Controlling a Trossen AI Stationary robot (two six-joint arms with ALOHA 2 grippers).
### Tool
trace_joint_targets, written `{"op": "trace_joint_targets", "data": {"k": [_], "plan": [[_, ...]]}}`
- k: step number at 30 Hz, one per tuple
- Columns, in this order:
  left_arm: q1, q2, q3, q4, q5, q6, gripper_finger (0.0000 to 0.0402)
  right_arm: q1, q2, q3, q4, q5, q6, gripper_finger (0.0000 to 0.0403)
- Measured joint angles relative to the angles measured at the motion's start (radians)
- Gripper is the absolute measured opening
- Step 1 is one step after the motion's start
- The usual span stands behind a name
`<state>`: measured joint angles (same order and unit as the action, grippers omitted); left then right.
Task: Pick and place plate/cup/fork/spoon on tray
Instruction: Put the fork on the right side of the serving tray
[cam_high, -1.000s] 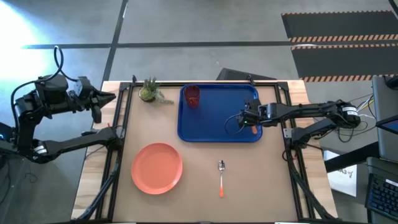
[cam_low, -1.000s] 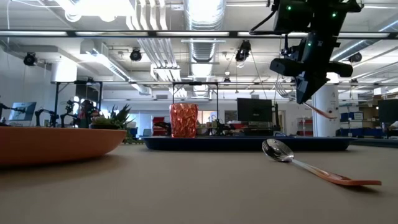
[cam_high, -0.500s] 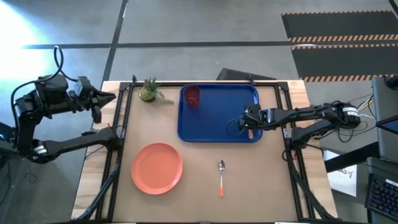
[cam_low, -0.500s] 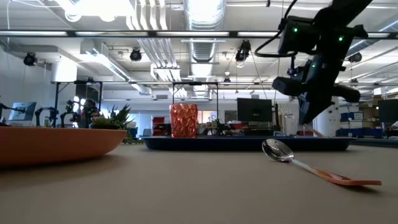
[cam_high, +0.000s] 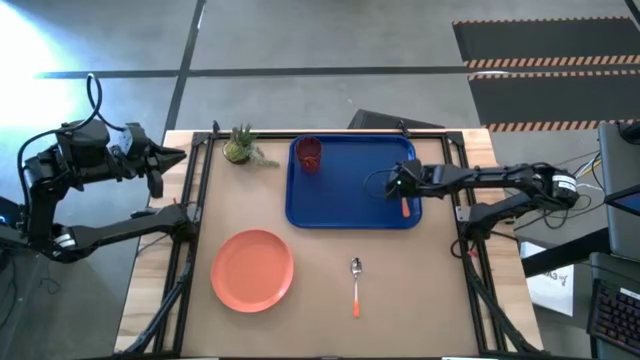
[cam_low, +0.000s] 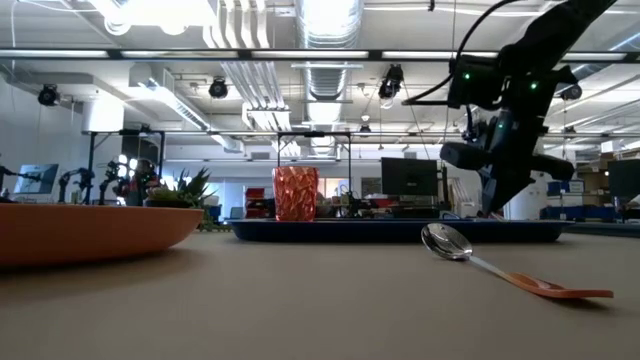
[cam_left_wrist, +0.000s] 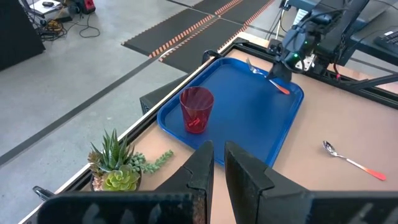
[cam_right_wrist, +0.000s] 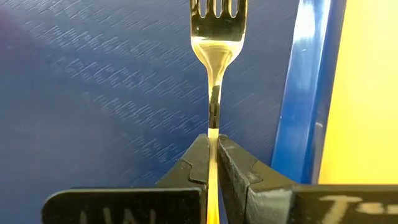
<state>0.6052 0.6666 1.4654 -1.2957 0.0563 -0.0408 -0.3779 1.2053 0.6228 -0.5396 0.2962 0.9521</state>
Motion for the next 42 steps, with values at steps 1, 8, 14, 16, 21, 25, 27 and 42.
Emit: {"op": "trace_joint_targets", "data": {"k": [1,8,14,16,21,25,27,42], "plan": [[0.0,0.0,0.0,0.0,0.0,0.0,0.0019,-0.006,0.0,0.0,0.0,-0.001,-0.004,0.0008],[0.0,0.0,0.0,0.0,0.0,0.0,0.0019,-0.048,0.0,-0.032,0.009,-0.009,0.005,0.0008],[0.0,0.0,0.0,0.0,0.0,-0.001,0.0019,-0.048,0.0,-0.106,0.166,-0.02,0.061,0.0008],[0.0,0.0,0.0,0.0,0.0,-0.001,0.0019,-0.048,0.0,-0.128,0.224,-0.019,0.069,0.0008],[0.0,0.0,0.0,0.0,0.0,-0.001,0.0019,-0.05,0.0,-0.146,0.238,-0.01,0.084,0.0008],[0.0,0.0,0.0,0.0,0.0,-0.001,0.0019,-0.05,0.0,-0.148,0.235,-0.008,0.088,0.0008],[0.0,0.0,0.0,0.0,-0.001,-0.001,0.0019,-0.05,0.0,-0.148,0.235,-0.009,0.088,0.0008],[0.0,0.0,0.0,0.0,-0.001,-0.001,0.0019,-0.049,0.0,-0.148,0.235,-0.01,0.097,0.0044]]}}
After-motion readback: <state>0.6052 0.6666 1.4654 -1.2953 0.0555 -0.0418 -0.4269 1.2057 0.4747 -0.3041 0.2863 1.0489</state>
